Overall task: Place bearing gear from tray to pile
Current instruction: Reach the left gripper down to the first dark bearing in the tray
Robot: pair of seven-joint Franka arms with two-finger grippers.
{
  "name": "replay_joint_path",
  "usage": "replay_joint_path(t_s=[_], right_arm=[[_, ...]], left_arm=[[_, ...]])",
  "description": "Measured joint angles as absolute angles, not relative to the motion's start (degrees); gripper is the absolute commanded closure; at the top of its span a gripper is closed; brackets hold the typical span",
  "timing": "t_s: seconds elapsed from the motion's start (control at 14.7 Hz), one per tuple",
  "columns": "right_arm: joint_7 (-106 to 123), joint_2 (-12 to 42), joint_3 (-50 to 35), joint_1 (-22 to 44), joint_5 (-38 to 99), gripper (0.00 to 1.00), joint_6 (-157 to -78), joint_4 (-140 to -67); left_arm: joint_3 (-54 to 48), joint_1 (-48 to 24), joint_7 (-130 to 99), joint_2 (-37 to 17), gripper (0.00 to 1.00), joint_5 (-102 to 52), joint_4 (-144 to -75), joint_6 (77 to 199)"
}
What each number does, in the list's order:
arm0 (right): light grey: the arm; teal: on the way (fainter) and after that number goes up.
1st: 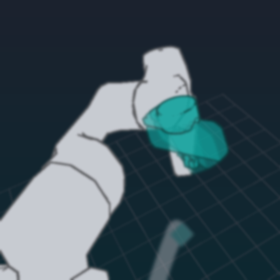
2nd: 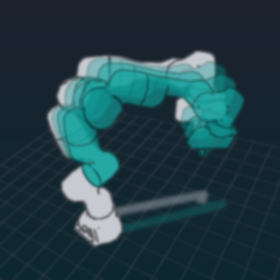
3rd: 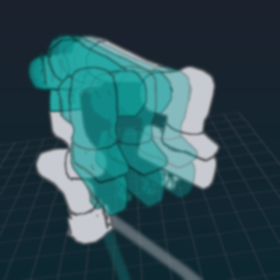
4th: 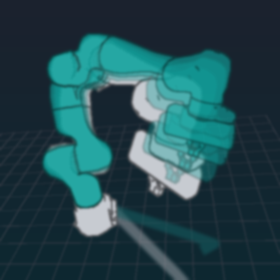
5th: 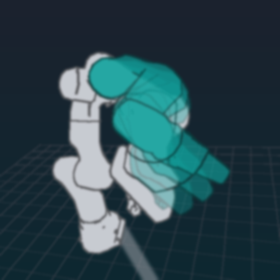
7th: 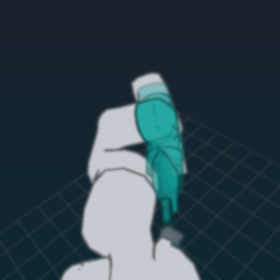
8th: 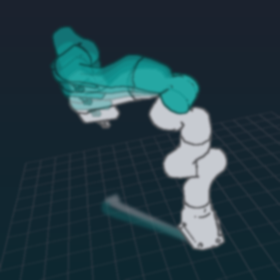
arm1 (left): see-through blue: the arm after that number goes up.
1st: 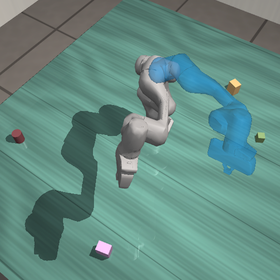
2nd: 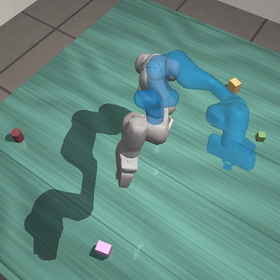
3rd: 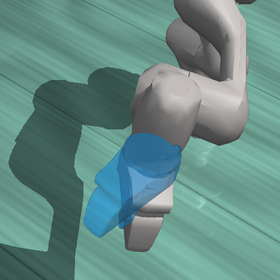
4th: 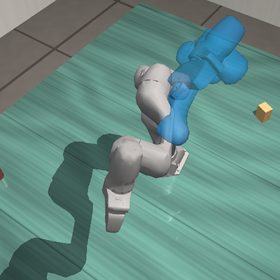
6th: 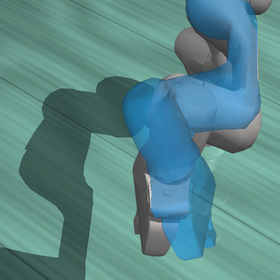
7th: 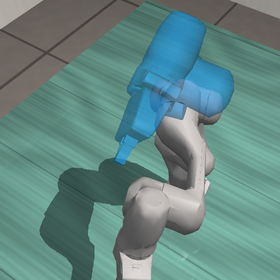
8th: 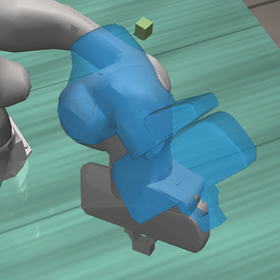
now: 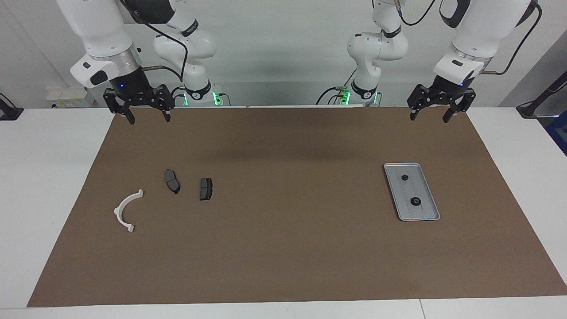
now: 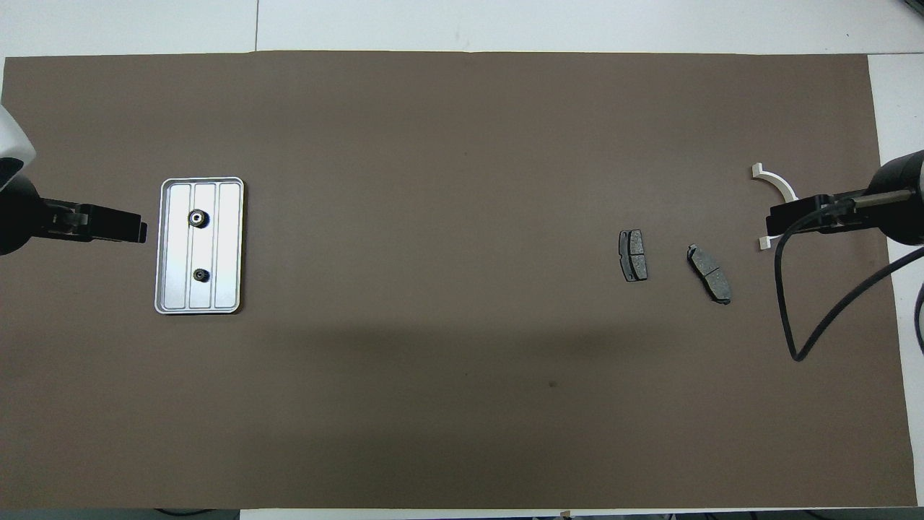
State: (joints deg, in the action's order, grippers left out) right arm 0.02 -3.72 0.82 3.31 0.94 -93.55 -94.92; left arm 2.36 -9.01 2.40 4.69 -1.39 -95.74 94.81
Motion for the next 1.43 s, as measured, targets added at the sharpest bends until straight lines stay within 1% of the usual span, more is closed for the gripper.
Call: replay_joint_path(t_s=[0.75,0.89,1.09,1.43], right_arm=[[0.02,-3.72,0.82,3.31,0.94,0.00,-93.55,-94.92],[0.02,-3.72,0.84,3.31,0.94,0.00,-93.55,-94.92],[0.02,-3.72,0.84,3.31,0.94,0.00,-93.55,-94.92],[0.02,-3.72,0.81,3.33,0.96,0.00,-93.55,-94.92]], left_arm=[[2.62,-9.00,1.72,5.01,0.00,-1.38,-96.53,94.71],[2.79,-8.98,1.72,6.08,0.00,-1.38,-99.46,96.07],[2.98,-8.68,1.72,7.38,0.00,-1.35,-105.83,101.16],[3.32,-6.19,2.10,6.56,0.00,-1.29,-118.48,114.95]])
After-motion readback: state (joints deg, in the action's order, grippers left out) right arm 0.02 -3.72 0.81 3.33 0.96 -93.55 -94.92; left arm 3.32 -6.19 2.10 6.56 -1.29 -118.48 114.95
